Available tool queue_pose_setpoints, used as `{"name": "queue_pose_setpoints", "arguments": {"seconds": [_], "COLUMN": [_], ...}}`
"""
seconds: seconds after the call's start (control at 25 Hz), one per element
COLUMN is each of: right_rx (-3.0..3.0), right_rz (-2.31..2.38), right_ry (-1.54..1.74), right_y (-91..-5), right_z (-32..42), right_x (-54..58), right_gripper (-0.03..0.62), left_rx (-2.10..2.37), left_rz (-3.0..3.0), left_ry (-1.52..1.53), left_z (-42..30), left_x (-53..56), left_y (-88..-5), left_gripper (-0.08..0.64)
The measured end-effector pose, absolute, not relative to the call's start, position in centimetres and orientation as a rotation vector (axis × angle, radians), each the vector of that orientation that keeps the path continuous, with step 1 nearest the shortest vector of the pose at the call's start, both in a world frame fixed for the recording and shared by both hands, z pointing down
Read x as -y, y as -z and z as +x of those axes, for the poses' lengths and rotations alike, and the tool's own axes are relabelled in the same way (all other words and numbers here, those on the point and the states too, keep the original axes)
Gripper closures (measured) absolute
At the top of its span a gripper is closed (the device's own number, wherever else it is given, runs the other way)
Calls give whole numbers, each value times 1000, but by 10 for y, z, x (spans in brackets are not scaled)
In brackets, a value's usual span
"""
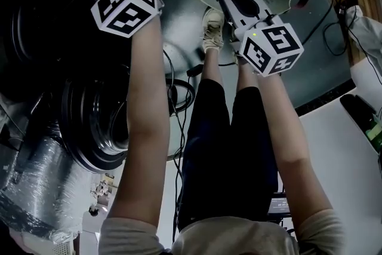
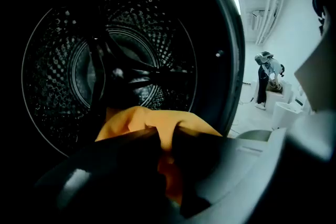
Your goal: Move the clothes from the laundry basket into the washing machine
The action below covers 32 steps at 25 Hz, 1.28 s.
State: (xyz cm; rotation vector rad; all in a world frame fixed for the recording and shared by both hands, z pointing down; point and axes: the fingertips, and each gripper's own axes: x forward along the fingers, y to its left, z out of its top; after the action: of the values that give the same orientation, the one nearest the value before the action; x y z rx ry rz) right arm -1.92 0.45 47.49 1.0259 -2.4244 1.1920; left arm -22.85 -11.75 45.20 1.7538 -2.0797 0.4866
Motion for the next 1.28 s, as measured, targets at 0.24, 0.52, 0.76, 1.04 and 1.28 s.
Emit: {"name": "queue_pose_setpoints", "arguments": {"seconds": [0.24, 0.52, 0.76, 1.04, 1.28], "right_rx": [2421, 2417, 2424, 2419, 2403], "right_rz": [1007, 1022, 1003, 995, 992], "right_ry": [-1187, -1222, -1222, -1206, -1197], "right_y": [-476, -480, -478, -475, -478], "right_z": [-23, -22, -28, -26, -24], "right_x": [-5, -4, -7, -16, -22], "right_gripper": [580, 581, 581, 581, 581], "left_rx": [2283, 2465, 2390, 2307, 2018], "left_rz": [1649, 1475, 1307, 1401, 1443], "left_ry": [-438, -358, -345, -325, -344], "left_z": [-283, -326, -341, -302, -217], "left_x": [140, 149, 124, 89, 59], "left_y": [-418, -400, -435, -423, -475], "left_gripper": [517, 511, 368, 347, 216]}}
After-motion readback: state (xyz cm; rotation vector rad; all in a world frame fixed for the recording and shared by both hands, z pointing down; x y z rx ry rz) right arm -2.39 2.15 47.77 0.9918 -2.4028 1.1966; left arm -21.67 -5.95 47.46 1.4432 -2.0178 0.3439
